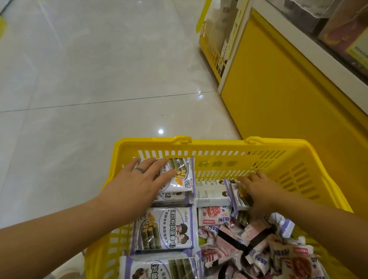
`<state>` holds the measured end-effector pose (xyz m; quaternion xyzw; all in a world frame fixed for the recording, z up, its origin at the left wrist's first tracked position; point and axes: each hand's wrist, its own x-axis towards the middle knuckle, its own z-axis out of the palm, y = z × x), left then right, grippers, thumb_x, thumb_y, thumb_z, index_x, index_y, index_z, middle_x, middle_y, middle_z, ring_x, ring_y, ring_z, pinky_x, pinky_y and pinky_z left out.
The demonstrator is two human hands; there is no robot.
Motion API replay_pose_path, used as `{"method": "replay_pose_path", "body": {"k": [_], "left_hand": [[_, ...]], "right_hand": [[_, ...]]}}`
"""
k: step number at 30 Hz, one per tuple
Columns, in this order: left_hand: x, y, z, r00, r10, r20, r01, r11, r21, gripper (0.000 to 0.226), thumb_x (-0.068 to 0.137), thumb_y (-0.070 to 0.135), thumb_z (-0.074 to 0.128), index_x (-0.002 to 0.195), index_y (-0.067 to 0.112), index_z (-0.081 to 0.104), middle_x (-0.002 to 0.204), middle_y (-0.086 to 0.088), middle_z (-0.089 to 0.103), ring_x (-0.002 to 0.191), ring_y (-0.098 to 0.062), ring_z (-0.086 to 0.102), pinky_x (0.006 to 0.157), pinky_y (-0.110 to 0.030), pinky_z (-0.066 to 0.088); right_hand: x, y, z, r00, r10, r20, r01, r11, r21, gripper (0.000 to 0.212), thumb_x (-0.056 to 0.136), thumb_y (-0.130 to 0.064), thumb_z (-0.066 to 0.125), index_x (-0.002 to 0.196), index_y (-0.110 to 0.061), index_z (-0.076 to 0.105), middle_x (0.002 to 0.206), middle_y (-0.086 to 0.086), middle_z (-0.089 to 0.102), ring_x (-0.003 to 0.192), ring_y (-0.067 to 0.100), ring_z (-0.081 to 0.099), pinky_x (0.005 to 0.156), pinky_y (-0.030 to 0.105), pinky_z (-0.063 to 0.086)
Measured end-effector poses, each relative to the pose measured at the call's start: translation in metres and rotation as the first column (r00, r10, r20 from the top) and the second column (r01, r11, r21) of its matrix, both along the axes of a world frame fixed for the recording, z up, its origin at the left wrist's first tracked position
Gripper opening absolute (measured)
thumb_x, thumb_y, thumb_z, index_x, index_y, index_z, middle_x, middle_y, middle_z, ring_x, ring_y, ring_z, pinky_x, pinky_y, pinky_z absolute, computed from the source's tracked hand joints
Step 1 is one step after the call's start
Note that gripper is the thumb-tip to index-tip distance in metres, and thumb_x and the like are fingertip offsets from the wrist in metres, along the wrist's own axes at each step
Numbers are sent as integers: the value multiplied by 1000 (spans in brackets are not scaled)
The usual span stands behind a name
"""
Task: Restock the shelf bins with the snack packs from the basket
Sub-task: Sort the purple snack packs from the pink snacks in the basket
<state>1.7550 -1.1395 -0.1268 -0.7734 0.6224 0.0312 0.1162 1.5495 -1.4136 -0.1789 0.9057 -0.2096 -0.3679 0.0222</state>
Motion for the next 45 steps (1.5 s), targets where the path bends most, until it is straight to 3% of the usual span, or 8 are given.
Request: {"method": "replay_pose_path", "body": {"k": [7,11,15,24,30,35,40,45], "left_hand": [[0,0,4,998,16,-62,-17,999,-28,63,99,52,32,151,36,0,162,-1,3,147,-24,13,117,-45,13],[-1,0,18,984,51,-172,-70,992,-105,56,96,58,31,147,36,26,158,5,23,141,-19,30,115,-40,22],[-5,1,30,977,-29,-211,-42,945,-324,31,92,39,55,117,24,66,123,2,64,103,-19,66,91,-37,48],[-6,3,34,961,-54,-270,-42,940,-339,36,92,36,40,103,23,71,106,5,69,94,-20,68,84,-38,52],[-4,5,29,971,-144,-191,76,943,-324,27,91,37,51,106,24,69,108,4,68,99,-20,66,90,-38,49],[-5,4,24,977,-160,-141,145,983,-112,61,82,65,54,133,30,51,137,0,53,127,-24,51,108,-47,34],[0,4,3,980,-159,-119,164,986,28,96,77,84,36,145,40,-16,159,2,-20,148,-24,-12,115,-51,-10],[0,5,-5,983,-163,-87,169,984,64,108,76,84,37,128,39,-46,143,0,-44,130,-29,-38,107,-53,-22]], "right_hand": [[-23,-16,23,995,-38,88,30,996,83,104,71,-53,73,151,-29,11,142,2,42,120,21,47,96,32,43],[-23,-11,64,967,16,254,-69,977,204,78,71,-68,57,139,-39,32,131,-8,44,112,7,41,94,24,41],[-10,23,102,940,46,337,-183,904,386,69,67,-68,52,132,-48,36,119,-23,40,105,-7,40,84,14,40],[29,133,86,814,-80,575,-323,761,563,56,82,-60,60,132,-36,49,137,-18,40,127,-4,30,103,12,25],[-1,106,54,798,-440,411,73,749,659,5,92,-27,61,97,-28,63,97,-13,62,88,2,56,81,30,50],[8,69,24,702,-688,184,464,638,615,57,92,-26,63,141,-17,35,132,5,50,95,13,57,68,21,52],[25,58,3,399,-916,-23,655,268,707,81,91,-30,65,150,-9,15,146,14,34,119,32,48,92,42,44],[24,65,-12,312,-947,81,632,270,726,80,89,-25,68,149,-9,19,152,14,29,129,36,43,102,41,41]]}}
